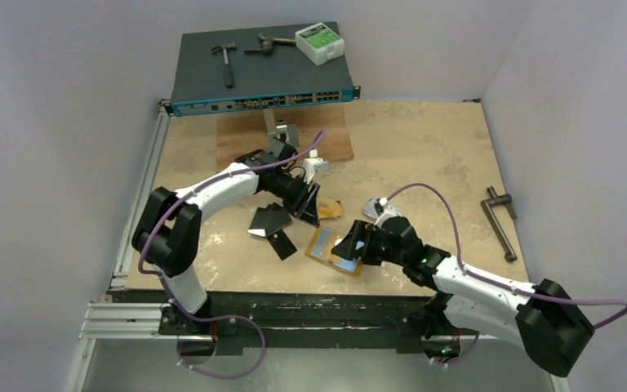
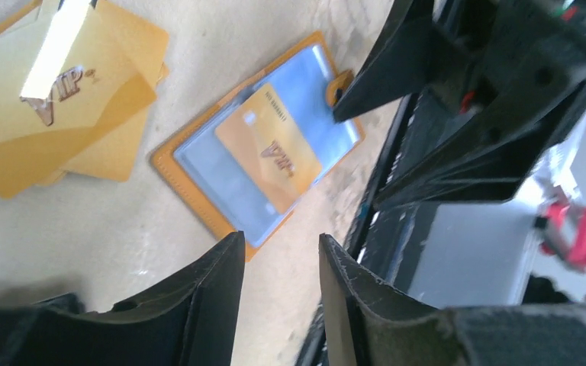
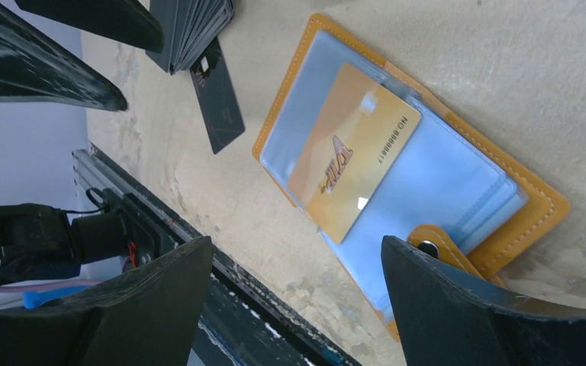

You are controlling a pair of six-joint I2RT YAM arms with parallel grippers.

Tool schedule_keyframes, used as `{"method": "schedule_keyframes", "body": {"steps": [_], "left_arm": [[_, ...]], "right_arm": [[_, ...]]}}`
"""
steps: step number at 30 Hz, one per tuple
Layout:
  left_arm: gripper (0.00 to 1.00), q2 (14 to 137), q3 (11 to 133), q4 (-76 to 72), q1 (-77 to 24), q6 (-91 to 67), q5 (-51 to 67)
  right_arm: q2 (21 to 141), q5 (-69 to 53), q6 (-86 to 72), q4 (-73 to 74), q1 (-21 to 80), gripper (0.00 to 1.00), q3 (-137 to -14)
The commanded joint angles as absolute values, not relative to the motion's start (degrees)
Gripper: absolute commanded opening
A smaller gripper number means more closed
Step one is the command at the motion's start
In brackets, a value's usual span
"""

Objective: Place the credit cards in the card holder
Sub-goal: Insert the credit card into the card holder.

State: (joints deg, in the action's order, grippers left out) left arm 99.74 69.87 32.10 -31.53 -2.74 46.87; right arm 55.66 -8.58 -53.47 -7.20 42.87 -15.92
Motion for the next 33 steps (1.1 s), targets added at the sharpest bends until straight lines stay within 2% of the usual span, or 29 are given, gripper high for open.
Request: {"method": "schedule_keyframes", "body": {"steps": [1, 7, 13, 17, 22, 25, 30, 33], "left_arm": [[0.39, 97.7, 70.0, 43.0, -31.7, 17.5, 39.6], [0.34, 94.5, 66.8, 38.7, -32.7, 23.2, 36.0], [0.33, 88.6, 61.4, 33.7, -38.4, 31.2, 29.3], [0.33, 89.7, 59.6, 31.3, -42.5, 36.1, 19.5], [0.32, 96.5, 63.6, 31.4, -45.1, 36.4, 10.7], [0.29, 100.9, 66.6, 33.3, -46.9, 35.1, 7.0], [0.24, 102.9, 70.1, 36.2, -48.2, 29.2, 7.4], [0.23, 101.0, 68.2, 33.4, -48.2, 25.0, 11.6]], "right_arm": [[57.4, -7.4, -52.2, -7.6, 43.3, 0.81, -20.0], [58.9, -5.4, -53.2, -6.7, 43.3, 0.76, -21.1], [60.5, -3.0, -52.9, -2.6, 43.3, 0.59, -21.9], [57.9, -2.8, -53.8, -1.7, 43.3, 0.58, -21.0], [53.8, -2.3, -55.5, -0.1, 43.3, 0.58, -21.1], [53.8, -3.1, -56.4, -0.5, 43.3, 0.55, -21.3], [57.3, -4.6, -56.1, -1.8, 43.2, 0.44, -20.0], [57.6, -5.2, -57.4, -2.9, 43.3, 0.42, -17.5]]}}
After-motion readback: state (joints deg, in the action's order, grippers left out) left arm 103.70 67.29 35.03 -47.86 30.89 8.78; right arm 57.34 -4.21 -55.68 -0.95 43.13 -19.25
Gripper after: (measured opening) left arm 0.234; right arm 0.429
